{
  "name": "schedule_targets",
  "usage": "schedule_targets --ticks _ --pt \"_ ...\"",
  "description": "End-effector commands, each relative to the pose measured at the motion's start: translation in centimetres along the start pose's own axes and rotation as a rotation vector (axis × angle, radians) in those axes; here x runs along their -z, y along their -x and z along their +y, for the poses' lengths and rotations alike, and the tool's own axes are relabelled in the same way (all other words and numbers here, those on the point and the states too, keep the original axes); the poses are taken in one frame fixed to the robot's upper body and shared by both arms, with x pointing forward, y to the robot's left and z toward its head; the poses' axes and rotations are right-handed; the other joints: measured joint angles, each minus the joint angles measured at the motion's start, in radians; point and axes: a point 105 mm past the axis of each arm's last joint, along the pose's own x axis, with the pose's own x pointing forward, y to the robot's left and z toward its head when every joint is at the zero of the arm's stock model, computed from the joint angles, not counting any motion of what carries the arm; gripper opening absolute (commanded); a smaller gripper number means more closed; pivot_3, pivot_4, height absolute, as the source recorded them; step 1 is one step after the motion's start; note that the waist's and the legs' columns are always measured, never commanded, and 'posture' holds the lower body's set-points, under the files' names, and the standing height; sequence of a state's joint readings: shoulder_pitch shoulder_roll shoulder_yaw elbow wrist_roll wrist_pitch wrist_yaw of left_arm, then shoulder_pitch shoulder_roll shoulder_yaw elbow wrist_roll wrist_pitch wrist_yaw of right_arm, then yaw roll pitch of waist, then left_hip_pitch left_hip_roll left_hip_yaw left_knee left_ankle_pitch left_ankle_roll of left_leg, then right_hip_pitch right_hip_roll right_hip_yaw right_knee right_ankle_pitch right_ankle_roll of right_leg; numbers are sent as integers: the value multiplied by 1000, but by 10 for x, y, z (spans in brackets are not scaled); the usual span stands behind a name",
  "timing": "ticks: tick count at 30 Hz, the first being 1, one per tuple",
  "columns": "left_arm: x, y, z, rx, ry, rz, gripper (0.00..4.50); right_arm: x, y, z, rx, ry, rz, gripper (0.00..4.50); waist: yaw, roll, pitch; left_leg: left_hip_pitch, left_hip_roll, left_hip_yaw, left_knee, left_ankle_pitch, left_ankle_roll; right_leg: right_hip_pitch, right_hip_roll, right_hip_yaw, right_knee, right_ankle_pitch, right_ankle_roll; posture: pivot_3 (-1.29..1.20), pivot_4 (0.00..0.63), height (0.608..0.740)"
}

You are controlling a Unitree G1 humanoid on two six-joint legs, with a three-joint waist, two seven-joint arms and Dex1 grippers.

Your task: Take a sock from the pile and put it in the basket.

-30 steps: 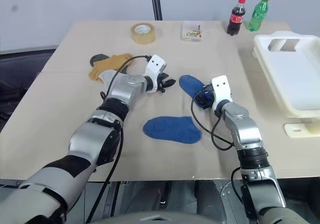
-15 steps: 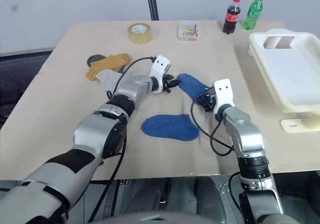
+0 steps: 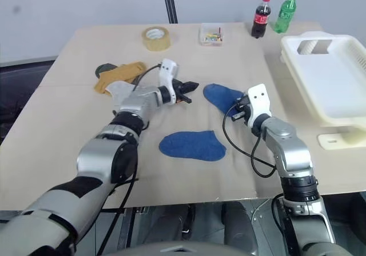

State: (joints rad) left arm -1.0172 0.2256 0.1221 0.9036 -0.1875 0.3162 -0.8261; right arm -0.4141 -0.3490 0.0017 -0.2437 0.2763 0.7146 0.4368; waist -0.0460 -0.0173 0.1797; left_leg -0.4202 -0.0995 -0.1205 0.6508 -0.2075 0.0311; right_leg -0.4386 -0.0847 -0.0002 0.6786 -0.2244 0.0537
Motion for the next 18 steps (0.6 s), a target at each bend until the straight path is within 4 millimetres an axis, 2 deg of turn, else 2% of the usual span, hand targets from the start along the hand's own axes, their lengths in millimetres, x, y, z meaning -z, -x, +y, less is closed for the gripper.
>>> schedule_targets --ticks 1,4,8,14,18 --pt "-7 15 -11 31 -22 -8 0 -12 10 8 -68 16 -30 108 1 0 0 0 0 0 0 0 0 0 0 0 0 0 0 0 150 740" --pt "-2 12 -13 -3 -64 29 899 5 16 7 -83 -2 30 0 16 0 0 1 0 -1 0 0 0 1 1 0 0 0 0 0 150 740" --pt "-2 0 -21 14 -112 64 2619 22 22 0 -54 1 86 0 36 0 0 4 0 -1 1 -2 3 5 0 -1 0 0 0 0 150 740" --pt "14 -25 -26 16 -193 144 2619 29 23 -7 -35 9 109 0 33 0 0 5 -1 -1 2 -2 3 7 0 -1 -1 0 1 0 150 740" --pt "32 -40 -27 -20 -267 229 2619 29 24 -6 -32 17 107 0 31 0 0 5 0 0 2 -2 4 6 0 -1 -1 0 1 0 150 740"
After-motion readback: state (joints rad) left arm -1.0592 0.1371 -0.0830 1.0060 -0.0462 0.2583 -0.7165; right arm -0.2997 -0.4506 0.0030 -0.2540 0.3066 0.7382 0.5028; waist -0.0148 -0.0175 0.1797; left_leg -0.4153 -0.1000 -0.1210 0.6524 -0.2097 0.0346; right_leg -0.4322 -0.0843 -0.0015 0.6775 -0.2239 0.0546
